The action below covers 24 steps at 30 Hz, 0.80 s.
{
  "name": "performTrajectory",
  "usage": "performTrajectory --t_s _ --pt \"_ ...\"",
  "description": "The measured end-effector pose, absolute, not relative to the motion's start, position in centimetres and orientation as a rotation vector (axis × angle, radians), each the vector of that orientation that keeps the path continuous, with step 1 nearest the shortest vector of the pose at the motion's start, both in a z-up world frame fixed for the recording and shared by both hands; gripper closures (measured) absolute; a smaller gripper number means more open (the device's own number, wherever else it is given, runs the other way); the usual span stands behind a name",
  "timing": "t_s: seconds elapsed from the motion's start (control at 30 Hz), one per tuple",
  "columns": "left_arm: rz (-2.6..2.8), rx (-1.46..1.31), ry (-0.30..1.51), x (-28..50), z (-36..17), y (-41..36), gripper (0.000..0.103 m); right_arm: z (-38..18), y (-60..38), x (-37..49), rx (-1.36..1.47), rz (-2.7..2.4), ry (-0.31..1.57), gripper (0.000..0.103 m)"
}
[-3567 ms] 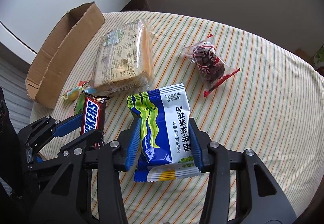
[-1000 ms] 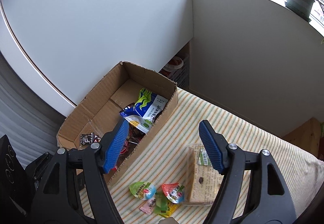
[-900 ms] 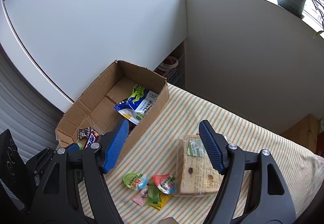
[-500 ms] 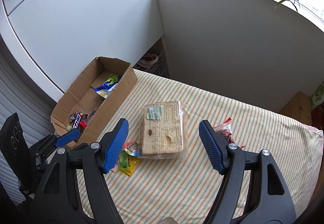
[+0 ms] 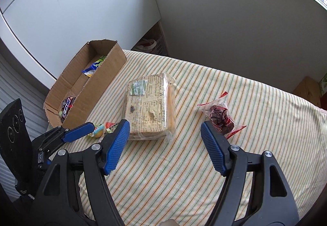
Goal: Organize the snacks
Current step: 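Withdraw both open tools from the box back over the table, then close both tools on the plastic-wrapped bread loaf from its two ends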
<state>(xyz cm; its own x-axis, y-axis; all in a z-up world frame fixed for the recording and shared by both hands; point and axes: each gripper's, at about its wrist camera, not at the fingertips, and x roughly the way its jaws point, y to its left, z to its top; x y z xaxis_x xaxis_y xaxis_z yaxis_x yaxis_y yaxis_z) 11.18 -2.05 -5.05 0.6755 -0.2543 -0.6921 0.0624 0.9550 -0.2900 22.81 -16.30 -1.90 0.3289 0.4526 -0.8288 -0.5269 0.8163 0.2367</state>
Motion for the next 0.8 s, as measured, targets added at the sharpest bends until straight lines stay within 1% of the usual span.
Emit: performTrajectory --t_s 0.2,0.57,0.63,0.8 --pt "-0.179 -0.296 0.865 13.4 -6.5 -2.0 0.051 -4.0 -14.8 24.6 -0.064 0.692 1.103 0.028" --pt "-0.192 -0.332 0.904 15.7 -7.8 -2.3 0.051 -7.8 -13.4 27.1 -0.021 0.737 1.191 0.029" --pt "-0.197 -0.360 0.911 16.4 -8.1 -2.2 0.051 -8.2 -13.4 27.3 0.005 0.758 1.208 0.035" --pt "-0.215 -0.371 0.905 16.5 -8.2 -2.2 0.052 -8.1 -13.4 27.3 0.022 0.773 1.217 0.043"
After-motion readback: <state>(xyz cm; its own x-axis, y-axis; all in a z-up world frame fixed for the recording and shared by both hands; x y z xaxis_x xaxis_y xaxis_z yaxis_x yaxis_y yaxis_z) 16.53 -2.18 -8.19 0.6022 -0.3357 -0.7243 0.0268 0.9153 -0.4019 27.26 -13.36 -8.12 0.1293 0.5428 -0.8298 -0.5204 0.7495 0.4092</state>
